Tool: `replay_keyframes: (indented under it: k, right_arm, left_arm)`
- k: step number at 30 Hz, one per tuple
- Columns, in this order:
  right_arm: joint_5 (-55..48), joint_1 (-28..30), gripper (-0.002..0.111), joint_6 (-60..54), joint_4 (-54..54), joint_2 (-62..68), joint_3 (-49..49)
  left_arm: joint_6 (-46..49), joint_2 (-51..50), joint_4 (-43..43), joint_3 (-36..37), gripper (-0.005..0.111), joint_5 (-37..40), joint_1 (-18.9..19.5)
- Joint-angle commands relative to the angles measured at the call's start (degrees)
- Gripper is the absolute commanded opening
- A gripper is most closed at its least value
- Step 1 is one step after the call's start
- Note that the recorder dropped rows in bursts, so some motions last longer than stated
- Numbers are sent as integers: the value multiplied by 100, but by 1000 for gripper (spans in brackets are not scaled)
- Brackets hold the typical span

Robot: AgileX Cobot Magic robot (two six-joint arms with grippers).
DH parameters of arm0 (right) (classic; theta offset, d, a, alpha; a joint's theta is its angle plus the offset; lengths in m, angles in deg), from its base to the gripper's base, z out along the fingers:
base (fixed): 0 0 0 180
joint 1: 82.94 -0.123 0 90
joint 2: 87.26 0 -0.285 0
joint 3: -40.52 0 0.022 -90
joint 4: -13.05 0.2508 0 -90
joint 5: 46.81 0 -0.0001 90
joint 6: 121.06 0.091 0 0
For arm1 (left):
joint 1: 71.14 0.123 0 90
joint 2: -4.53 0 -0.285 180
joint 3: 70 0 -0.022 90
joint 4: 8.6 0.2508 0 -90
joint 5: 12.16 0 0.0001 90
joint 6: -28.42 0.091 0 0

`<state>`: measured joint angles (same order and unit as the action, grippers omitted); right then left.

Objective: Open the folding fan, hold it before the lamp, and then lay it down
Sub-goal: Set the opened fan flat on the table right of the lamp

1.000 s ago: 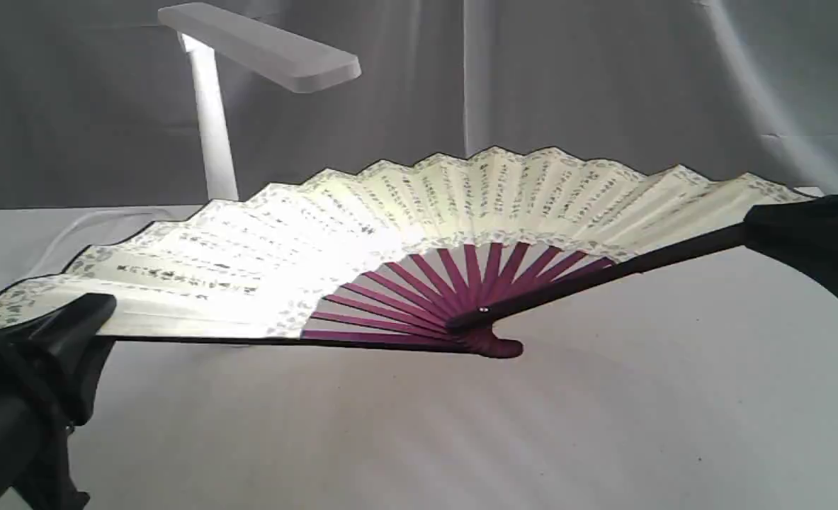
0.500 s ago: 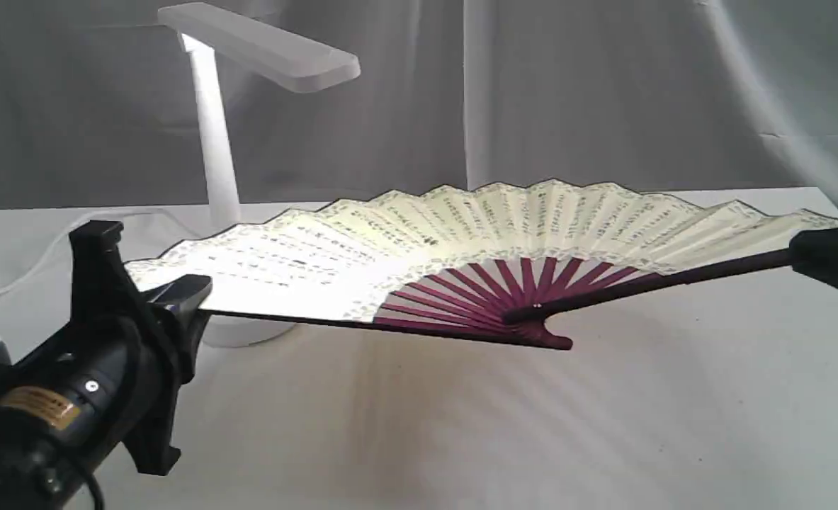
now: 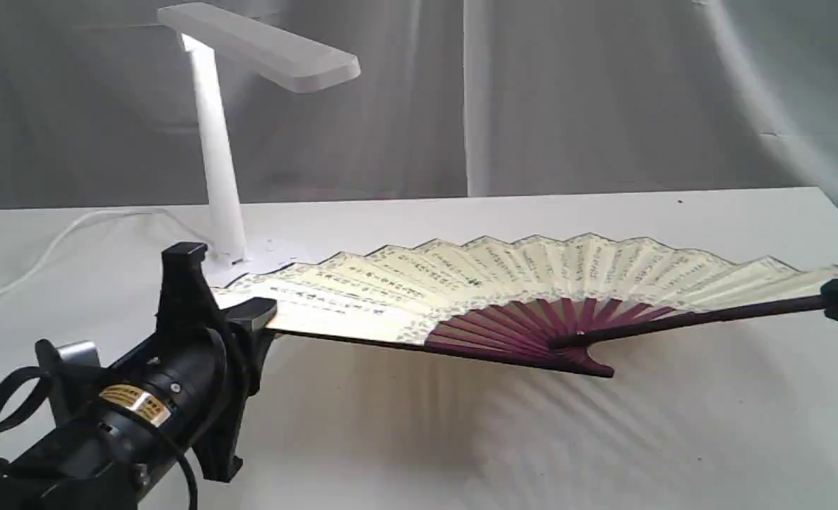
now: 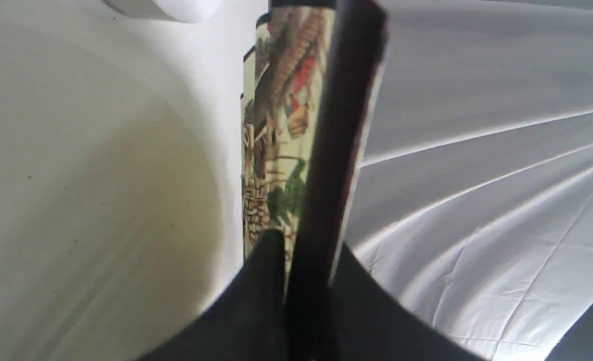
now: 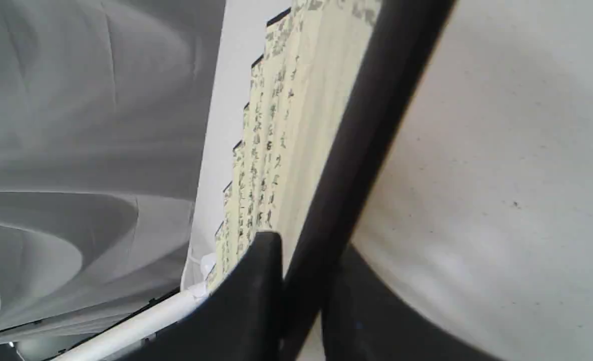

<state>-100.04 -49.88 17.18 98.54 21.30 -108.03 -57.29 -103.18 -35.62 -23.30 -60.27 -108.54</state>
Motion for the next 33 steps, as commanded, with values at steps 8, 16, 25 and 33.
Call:
replay_keyframes:
  k: [8, 16, 25, 33]
  right_arm:
    - [395, 179, 0, -623, -362, 614, -3]
    - [631, 179, 0, -797, -348, 760, -3]
    - [695, 179, 0, -812, -334, 760, -3]
    - [824, 179, 26, -983, -242, 760, -3]
  left_arm:
    - [-297, -561, 94, -315, 0, -424, 53]
    - [-435, -956, 104, -324, 1, -435, 53]
    - [-424, -1039, 104, -324, 25, -388, 53]
    - [-135, -1039, 15, -314, 42, -152, 79]
